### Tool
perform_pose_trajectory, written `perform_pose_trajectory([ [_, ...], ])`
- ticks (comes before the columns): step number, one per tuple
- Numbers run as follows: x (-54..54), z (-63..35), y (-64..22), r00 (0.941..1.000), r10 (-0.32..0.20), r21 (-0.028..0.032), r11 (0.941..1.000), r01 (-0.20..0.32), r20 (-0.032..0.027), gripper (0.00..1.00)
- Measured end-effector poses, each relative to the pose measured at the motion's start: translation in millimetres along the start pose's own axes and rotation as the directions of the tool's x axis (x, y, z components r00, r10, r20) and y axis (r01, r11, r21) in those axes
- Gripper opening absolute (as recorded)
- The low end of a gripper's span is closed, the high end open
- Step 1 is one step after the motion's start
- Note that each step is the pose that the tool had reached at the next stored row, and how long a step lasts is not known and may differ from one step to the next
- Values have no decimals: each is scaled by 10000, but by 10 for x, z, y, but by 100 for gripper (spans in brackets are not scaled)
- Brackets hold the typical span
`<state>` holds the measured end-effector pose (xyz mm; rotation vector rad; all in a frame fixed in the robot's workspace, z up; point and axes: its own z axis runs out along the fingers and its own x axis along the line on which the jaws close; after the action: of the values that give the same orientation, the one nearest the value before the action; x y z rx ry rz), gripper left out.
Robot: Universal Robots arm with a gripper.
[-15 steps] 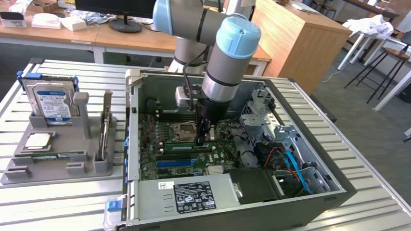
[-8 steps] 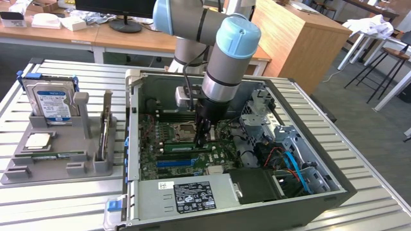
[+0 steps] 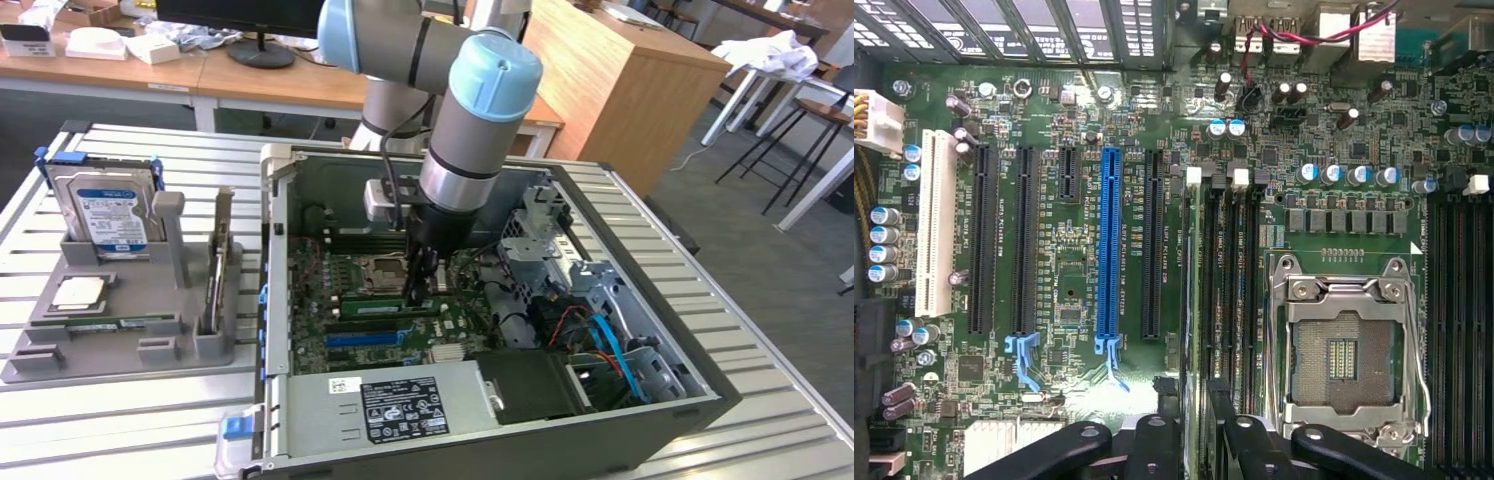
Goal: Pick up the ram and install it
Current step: 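Insert the ram into the slot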
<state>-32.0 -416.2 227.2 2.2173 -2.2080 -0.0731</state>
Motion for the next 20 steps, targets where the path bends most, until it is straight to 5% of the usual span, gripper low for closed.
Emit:
perform_pose_trajectory([
  [20, -12, -447, 18, 10000, 0, 1, 10000, 0, 2, 25],
])
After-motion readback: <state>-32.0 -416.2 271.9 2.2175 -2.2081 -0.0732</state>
